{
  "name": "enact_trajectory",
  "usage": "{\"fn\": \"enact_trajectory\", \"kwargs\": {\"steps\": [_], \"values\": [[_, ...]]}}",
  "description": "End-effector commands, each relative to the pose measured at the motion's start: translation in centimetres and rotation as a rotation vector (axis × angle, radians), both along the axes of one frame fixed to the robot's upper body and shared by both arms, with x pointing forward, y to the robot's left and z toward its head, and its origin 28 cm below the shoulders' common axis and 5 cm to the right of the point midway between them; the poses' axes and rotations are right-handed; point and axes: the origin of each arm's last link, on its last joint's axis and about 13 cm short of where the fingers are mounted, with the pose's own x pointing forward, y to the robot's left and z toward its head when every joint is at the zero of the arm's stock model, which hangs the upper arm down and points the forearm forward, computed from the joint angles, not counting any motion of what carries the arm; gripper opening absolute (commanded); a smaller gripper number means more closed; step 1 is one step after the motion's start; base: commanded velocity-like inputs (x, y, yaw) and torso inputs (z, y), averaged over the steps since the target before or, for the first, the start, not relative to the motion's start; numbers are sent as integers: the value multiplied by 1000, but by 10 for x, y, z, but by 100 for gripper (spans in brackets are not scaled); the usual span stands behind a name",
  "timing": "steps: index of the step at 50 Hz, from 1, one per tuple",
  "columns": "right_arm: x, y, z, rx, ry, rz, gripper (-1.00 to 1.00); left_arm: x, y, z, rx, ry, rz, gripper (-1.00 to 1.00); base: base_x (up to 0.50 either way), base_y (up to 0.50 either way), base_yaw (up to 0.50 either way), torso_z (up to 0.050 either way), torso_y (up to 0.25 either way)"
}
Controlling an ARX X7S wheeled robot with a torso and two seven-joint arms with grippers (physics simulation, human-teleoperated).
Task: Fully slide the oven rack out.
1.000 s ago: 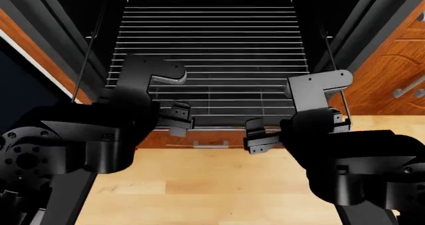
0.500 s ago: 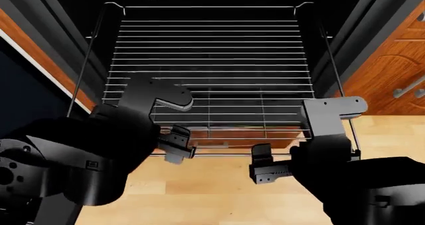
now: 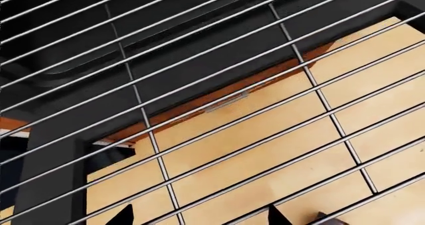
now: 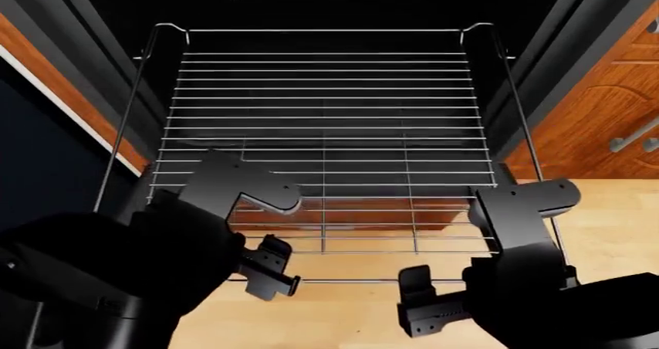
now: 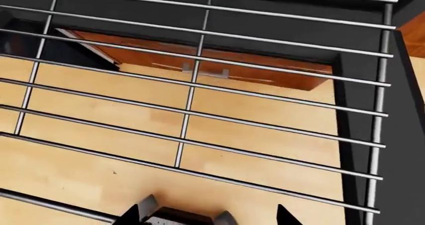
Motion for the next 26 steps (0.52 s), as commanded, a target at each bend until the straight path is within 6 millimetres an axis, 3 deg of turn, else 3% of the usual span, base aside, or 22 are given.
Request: {"fn": "enact_trajectory", "kwargs": {"steps": [1, 26], "values": [[7, -8, -53, -15, 566, -75, 100, 24, 21, -82, -52, 823, 133, 100, 0, -4, 0, 0, -25], [-33, -5, -39, -28, 646, -4, 100, -19, 34, -77, -21, 964, 94, 100, -9, 0, 3, 0, -25]]}}
